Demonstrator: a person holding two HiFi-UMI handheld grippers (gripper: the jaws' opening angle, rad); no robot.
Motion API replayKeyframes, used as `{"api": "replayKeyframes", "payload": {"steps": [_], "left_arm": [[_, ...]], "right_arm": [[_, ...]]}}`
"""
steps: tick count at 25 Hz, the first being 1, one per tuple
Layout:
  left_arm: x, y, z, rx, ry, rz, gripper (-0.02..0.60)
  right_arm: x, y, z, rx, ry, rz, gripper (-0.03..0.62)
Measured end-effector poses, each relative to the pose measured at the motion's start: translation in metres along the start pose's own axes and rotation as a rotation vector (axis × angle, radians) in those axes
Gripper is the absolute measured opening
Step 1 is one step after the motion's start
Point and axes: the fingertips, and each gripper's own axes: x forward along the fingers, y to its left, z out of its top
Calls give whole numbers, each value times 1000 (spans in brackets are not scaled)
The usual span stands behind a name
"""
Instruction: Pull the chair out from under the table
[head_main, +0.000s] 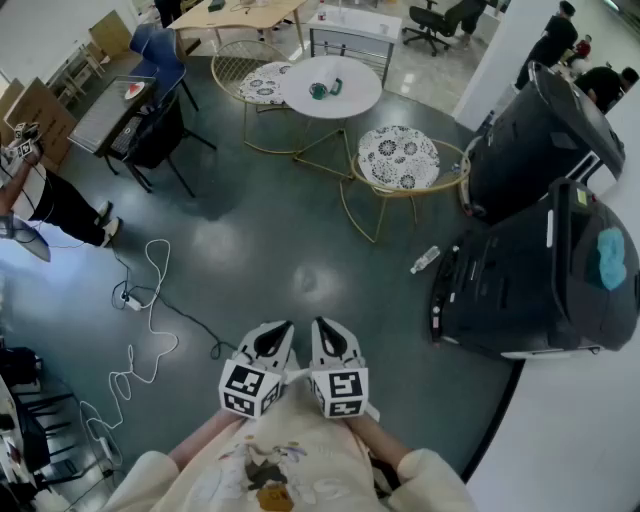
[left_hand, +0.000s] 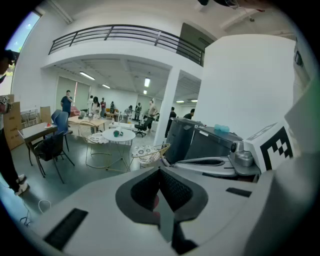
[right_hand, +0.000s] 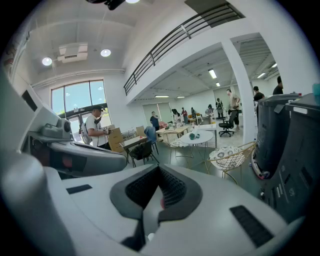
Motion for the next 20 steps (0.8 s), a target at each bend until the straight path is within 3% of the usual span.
{"api": "replayKeyframes", "payload": {"steps": [8,13,20], "left_arm": [[-3,44,1,-50,-16,-25,2],[-8,83,26,-37,-38,-53,2],[-34,146,44,-76,-67,-109,2]], "right_arm": [[29,22,0,-7,27,-30,9],[62,42,10,-8,40,-42,9],[105,88,29,-19,36,-74,9]]}}
